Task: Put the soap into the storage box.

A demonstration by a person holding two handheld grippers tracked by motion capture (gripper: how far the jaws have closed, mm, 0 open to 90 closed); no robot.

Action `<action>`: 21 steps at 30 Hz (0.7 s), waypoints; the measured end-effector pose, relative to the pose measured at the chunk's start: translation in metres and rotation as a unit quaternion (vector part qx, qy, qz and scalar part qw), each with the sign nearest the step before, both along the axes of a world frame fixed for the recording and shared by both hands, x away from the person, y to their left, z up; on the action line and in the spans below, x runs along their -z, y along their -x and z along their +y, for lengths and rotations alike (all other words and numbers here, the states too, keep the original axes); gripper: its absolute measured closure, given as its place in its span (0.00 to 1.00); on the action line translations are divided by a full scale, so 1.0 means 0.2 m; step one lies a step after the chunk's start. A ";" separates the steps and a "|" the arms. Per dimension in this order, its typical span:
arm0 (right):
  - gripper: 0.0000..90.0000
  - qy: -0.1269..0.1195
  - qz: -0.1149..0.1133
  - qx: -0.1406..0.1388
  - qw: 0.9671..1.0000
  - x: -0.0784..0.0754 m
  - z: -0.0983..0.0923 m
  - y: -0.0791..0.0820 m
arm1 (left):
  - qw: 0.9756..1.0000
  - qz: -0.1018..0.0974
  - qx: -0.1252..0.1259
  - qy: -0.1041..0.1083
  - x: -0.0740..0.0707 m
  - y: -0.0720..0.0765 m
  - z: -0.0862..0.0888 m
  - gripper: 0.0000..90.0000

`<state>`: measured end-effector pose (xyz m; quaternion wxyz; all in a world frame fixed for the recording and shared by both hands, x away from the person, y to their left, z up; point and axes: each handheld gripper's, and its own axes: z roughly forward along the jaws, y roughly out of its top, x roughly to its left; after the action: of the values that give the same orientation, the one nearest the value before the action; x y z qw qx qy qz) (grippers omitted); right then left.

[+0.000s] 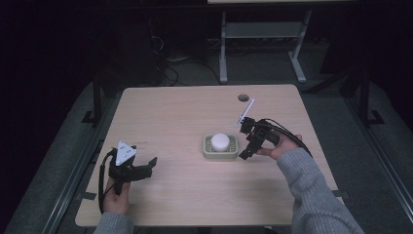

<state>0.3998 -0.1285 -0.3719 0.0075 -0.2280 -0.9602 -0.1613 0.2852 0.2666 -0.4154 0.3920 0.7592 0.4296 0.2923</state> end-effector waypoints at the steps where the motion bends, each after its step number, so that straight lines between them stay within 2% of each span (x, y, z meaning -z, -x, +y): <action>1: 0.21 -0.002 0.000 0.002 1.000 0.00 -0.01 0.01 | 1.000 -0.001 0.000 0.000 0.00 0.00 0.00 0.17; 21: 0.22 -0.011 0.010 0.016 1.000 0.05 -0.12 0.09 | 1.000 -0.001 0.002 -0.002 0.00 0.00 0.00 0.17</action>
<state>0.3817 -0.1515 -0.3825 0.0172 -0.2453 -0.9543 -0.1700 0.2850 0.2664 -0.4156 0.3914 0.7604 0.4273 0.2933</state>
